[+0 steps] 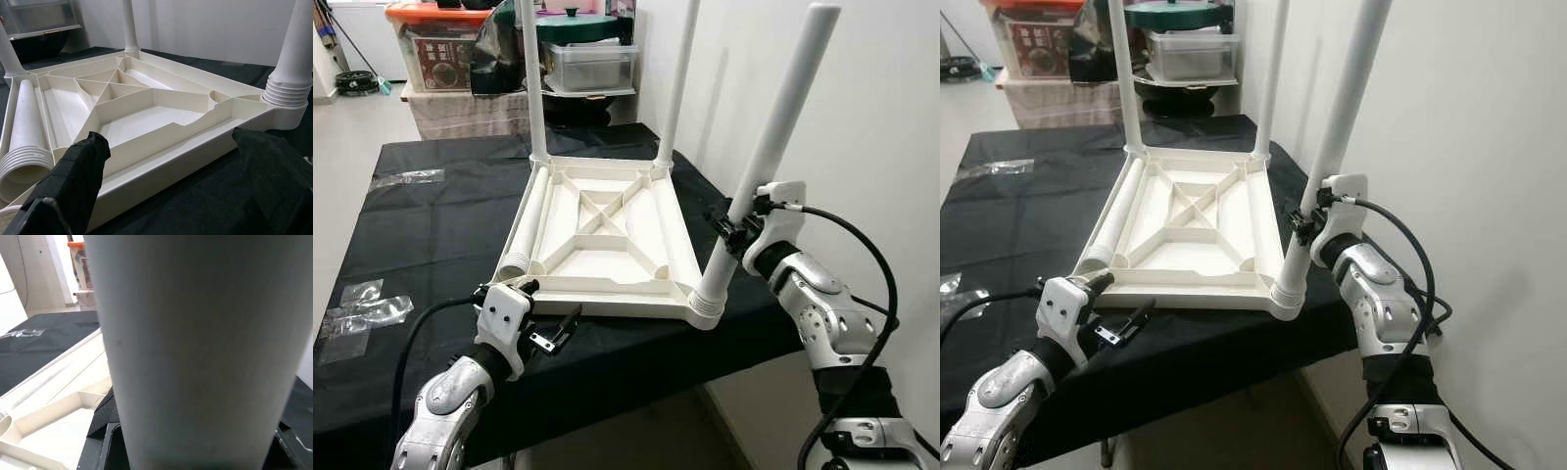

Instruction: Building children table

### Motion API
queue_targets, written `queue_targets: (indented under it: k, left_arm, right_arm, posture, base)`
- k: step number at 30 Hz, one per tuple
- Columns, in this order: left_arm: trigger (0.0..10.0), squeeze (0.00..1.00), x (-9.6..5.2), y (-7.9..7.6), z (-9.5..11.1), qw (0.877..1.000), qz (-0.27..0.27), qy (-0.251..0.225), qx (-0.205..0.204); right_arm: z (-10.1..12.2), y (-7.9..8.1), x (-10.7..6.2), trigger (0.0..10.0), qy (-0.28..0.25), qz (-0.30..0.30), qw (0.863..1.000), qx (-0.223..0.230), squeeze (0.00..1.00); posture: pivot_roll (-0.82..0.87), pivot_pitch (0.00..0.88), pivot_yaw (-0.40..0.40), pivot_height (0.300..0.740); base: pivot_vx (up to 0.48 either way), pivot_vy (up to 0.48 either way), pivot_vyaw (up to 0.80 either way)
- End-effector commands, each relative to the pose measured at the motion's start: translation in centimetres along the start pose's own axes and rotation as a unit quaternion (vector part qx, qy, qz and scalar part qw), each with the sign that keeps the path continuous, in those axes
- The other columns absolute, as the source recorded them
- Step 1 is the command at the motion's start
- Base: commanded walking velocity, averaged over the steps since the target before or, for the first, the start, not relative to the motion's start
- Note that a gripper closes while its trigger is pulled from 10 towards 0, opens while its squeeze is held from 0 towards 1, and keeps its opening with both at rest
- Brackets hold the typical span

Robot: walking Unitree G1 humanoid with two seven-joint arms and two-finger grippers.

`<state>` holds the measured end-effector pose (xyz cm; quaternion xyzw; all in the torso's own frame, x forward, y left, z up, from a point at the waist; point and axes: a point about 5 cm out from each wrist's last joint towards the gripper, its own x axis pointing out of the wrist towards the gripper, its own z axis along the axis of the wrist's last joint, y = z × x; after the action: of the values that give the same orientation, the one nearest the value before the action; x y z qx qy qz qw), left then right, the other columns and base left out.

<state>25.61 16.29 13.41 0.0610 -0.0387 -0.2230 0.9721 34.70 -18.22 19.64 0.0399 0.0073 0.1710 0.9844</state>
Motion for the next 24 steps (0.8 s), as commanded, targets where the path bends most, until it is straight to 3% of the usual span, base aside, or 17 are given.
queue_targets:
  k: [1,8,13,15,16,17,18,19,20,22,24]
  left_arm:
    - [10.0,0.00,-0.1,0.1,-0.1,1.000,0.000,0.008,0.006]
    - [10.0,0.00,-0.2,0.1,-0.1,1.000,0.000,0.009,0.006]
    - [10.0,0.00,-0.3,0.2,-0.1,1.000,0.002,0.009,0.006]
    - [10.0,0.00,-0.3,0.1,-0.1,1.000,0.002,0.009,0.005]
    - [10.0,0.00,-0.3,0.1,-0.1,1.000,0.002,0.009,0.005]
    - [10.0,0.00,-0.3,0.2,-0.1,1.000,0.004,0.008,0.007]
    - [10.0,0.00,-0.3,0.2,-0.1,1.000,0.004,0.008,0.007]
    - [10.0,0.00,-0.4,0.5,0.0,1.000,0.011,0.007,0.008]
    - [10.0,0.00,-0.4,0.5,0.0,1.000,0.011,0.007,0.008]
    - [10.0,0.00,-0.5,1.1,0.1,1.000,0.021,0.008,0.012]
    - [10.0,0.00,-0.5,1.1,0.1,1.000,0.021,0.008,0.012]
  right_arm:
    - [-4.7,0.5,-0.3,0.0,0.103,0.013,0.994,0.027,0.00]
    - [-4.8,0.4,0.1,0.0,0.108,0.017,0.994,0.016,0.00]
    - [-4.9,0.3,0.4,0.0,0.117,-0.012,0.993,0.016,0.00]
    - [-5.7,0.5,0.6,0.0,0.131,-0.073,0.988,0.029,0.00]
    - [-5.7,0.5,0.6,0.0,0.131,-0.073,0.988,0.029,0.00]
    - [-6.3,0.3,0.6,0.0,0.138,-0.137,0.980,0.038,0.00]
    - [-6.3,0.3,0.6,0.0,0.138,-0.137,0.980,0.038,0.00]
    - [-7.1,0.0,0.3,0.0,0.142,-0.213,0.965,0.056,0.00]
    - [-7.1,0.0,0.3,0.0,0.142,-0.213,0.965,0.056,0.00]
    - [-8.6,-0.1,-0.4,0.0,0.158,-0.318,0.932,0.066,0.00]
    - [-8.6,-0.1,-0.4,0.0,0.158,-0.318,0.932,0.066,0.00]
  posture:
    - [0.03,0.000,-0.070,0.740]
    - [0.04,0.000,-0.076,0.740]
    - [0.04,0.000,-0.079,0.740]
    - [0.04,0.000,-0.080,0.740]
    - [0.04,0.000,-0.080,0.740]
    - [0.04,0.000,-0.079,0.740]
    - [0.04,0.000,-0.079,0.740]
    - [0.04,0.000,-0.079,0.740]
    - [0.04,0.000,-0.079,0.740]
    - [0.04,0.000,-0.084,0.740]
    - [0.04,0.000,-0.084,0.740]
  base:
    - [0.000,0.000,0.00]
    - [0.000,0.000,0.00]
    - [0.000,0.000,0.00]
    - [0.000,0.000,0.00]
    - [0.000,0.000,0.00]
    - [0.000,0.000,0.00]
    - [0.000,0.000,0.00]
    - [0.000,0.000,0.00]
    - [0.000,0.000,0.00]
    - [0.000,0.000,0.00]
    - [0.000,0.000,0.00]
